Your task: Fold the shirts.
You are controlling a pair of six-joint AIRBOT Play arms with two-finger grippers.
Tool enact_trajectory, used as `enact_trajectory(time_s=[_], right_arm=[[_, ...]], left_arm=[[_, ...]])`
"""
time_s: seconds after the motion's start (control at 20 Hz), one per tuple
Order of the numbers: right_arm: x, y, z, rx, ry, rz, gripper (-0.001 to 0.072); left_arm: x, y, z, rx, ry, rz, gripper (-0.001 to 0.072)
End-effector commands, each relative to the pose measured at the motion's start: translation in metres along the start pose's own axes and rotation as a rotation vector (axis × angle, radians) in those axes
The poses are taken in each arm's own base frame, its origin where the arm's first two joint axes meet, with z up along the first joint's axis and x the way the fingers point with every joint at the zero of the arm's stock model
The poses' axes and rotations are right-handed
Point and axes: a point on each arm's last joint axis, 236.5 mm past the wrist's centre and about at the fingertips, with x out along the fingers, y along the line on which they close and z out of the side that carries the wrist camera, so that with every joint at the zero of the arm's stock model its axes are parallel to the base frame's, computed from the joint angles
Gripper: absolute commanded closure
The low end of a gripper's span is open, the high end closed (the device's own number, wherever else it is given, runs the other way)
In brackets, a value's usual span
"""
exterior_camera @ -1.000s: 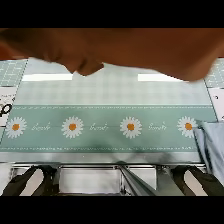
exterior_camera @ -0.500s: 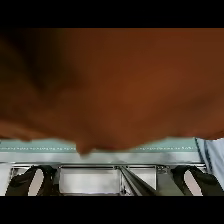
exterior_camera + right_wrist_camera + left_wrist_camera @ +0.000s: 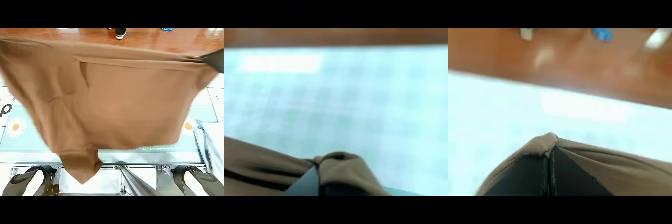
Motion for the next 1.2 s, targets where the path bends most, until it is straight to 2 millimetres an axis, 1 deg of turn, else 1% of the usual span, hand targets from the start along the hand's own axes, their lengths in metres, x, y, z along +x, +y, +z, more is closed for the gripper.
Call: enact_trajectory(time_s=[0.0,0.1,0.15,0.2,0.25,0.3,0.4,0.45,0.5,0.55,0.6,0.65,0.7,0.75,0.8,0.85,0.9,0.95,1.0,1.05,1.1,1.15], right_arm=[[0.120,-0.028,-0.013,0.043,0.080,0.031,0.0688],[0.190,-0.050,-0.011,0.083,0.090,0.013,0.0688],[0.219,-0.060,-0.009,0.113,0.101,0.011,0.0688],[0.247,-0.069,-0.006,0.142,0.114,0.023,0.0688],[0.269,-0.072,-0.003,0.172,0.127,0.051,0.0688],[0.290,-0.075,0.000,0.203,0.139,0.079,0.0687],[0.318,-0.084,0.002,0.268,0.160,0.093,0.0687],[0.327,-0.090,0.005,0.314,0.153,0.085,0.0659],[0.333,-0.096,0.007,0.361,0.146,0.079,0.0435],[0.333,-0.102,0.010,0.377,0.144,0.078,0.0297],[0.326,-0.110,0.012,0.388,0.157,0.078,0.0299],[0.310,-0.120,0.011,0.402,0.196,0.082,0.0299],[0.287,-0.133,0.007,0.414,0.258,0.086,0.0299],[0.262,-0.148,-0.003,0.431,0.328,0.080,0.0300],[0.232,-0.167,-0.023,0.431,0.427,0.043,0.0302],[0.200,-0.190,-0.051,0.403,0.555,-0.044,0.0301],[0.171,-0.212,-0.075,0.383,0.657,-0.153,0.0301],[0.147,-0.231,-0.092,0.396,0.704,-0.258,0.0301],[0.130,-0.245,-0.102,0.444,0.684,-0.345,0.0302],[0.120,-0.256,-0.112,0.507,0.636,-0.426,0.0303],[0.115,-0.260,-0.128,0.545,0.583,-0.474,0.0304],[0.114,-0.257,-0.144,0.555,0.534,-0.486,0.0304]], left_arm=[[0.109,0.062,-0.031,-0.163,0.079,0.034,0.0689],[0.164,0.088,-0.039,-0.198,0.092,0.069,0.0690],[0.189,0.100,-0.041,-0.208,0.098,0.081,0.0689],[0.209,0.108,-0.043,-0.215,0.110,0.088,0.0689],[0.230,0.116,-0.047,-0.220,0.130,0.090,0.0689],[0.246,0.121,-0.053,-0.234,0.156,0.090,0.0689],[0.269,0.125,-0.075,-0.281,0.230,0.085,0.0688],[0.277,0.128,-0.085,-0.309,0.252,0.091,0.0668],[0.281,0.131,-0.094,-0.330,0.277,0.095,0.0521],[0.281,0.134,-0.100,-0.388,0.293,0.106,0.0213],[0.276,0.138,-0.103,-0.410,0.320,0.112,0.0197],[0.263,0.145,-0.108,-0.399,0.378,0.117,0.0198],[0.245,0.157,-0.115,-0.390,0.454,0.139,0.0198],[0.221,0.173,-0.125,-0.403,0.542,0.165,0.0199],[0.199,0.187,-0.132,-0.431,0.596,0.184,0.0199],[0.176,0.198,-0.136,-0.444,0.629,0.185,0.0199],[0.156,0.204,-0.140,-0.445,0.638,0.189,0.0198],[0.138,0.204,-0.149,-0.438,0.644,0.193,0.0198],[0.121,0.201,-0.167,-0.443,0.660,0.197,0.0198],[0.103,0.196,-0.193,-0.449,0.687,0.198,0.0198],[0.088,0.188,-0.225,-0.456,0.728,0.193,0.0198],[0.071,0.180,-0.261,-0.453,0.786,0.181,0.0198]])
